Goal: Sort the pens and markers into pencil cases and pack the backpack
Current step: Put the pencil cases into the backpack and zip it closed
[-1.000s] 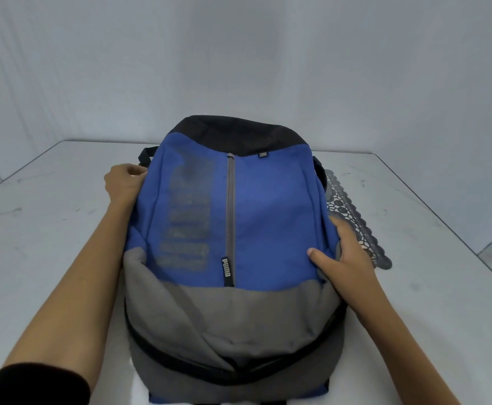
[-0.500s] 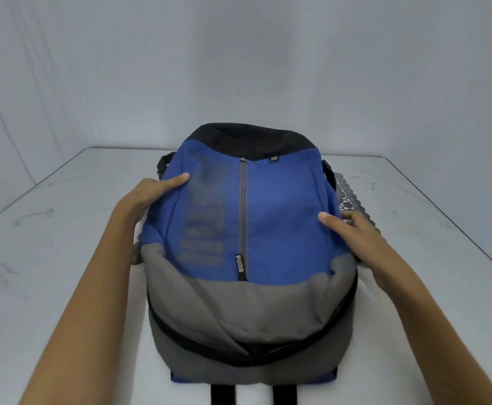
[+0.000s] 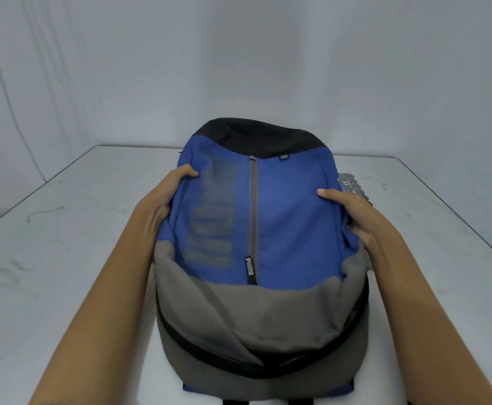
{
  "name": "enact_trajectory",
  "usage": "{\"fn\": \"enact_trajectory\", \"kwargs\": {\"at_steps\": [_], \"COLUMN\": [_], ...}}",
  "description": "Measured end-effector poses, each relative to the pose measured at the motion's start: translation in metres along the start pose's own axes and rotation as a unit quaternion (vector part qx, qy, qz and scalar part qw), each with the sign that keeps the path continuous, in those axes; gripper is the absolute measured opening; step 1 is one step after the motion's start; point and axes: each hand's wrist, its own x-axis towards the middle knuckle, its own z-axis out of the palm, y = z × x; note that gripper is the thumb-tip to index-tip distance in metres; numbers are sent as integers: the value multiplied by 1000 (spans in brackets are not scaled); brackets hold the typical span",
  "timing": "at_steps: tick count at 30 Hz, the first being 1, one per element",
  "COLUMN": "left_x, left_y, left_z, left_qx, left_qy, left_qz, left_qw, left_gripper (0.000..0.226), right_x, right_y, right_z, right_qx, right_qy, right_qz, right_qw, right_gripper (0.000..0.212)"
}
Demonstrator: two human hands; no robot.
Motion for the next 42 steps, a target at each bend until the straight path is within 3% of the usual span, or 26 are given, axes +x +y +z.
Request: {"fn": "enact_trajectory", "kwargs": {"at_steps": [7,14,18,21,22,25,28,30,32,33,35,42], "left_x": [1,-3,-3,-2,2,3,-9,-20,-27,-29,-31,-23], "left_y": [-5,-19,-15,-12,-11,2,14,8,-3,-6,-11,-18], "left_z": [-6,-16,-16,-23,-27,-25,-8,6,17,21,25,27], "left_qx": [-88,-134,-64,-1,25,150,308,444,554,574,567,537], "left_qy": [-1,-4,18,40,64,148,110,47,19,11,8,33], "left_qz": [20,40,11,-42,-41,43,153,109,68,67,75,99], "left_qw": [996,990,998,998,997,977,933,888,829,816,820,837], "left_gripper": [24,41,21,26,42,76,101,131,125,119,109,104], "right_x": [-8,1,3,-3,-5,-14,-23,-30,-33,-32,-27,-11], "right_y": [-1,12,10,1,0,-5,-9,-5,6,12,21,28], "right_z": [8,7,11,14,16,26,43,58,68,69,69,70], "right_qx": [109,158,59,-115,-186,-369,-448,-515,-567,-592,-610,-584], "right_qy": [-83,-91,-54,31,78,186,111,22,-39,-49,-39,1], "right_qz": [18,27,37,-19,-66,-239,-307,-255,-208,-203,-213,-258], "right_qw": [990,983,996,993,977,879,832,818,796,778,762,770], "right_gripper": [45,47,41,39,40,76,85,90,99,103,106,102]}}
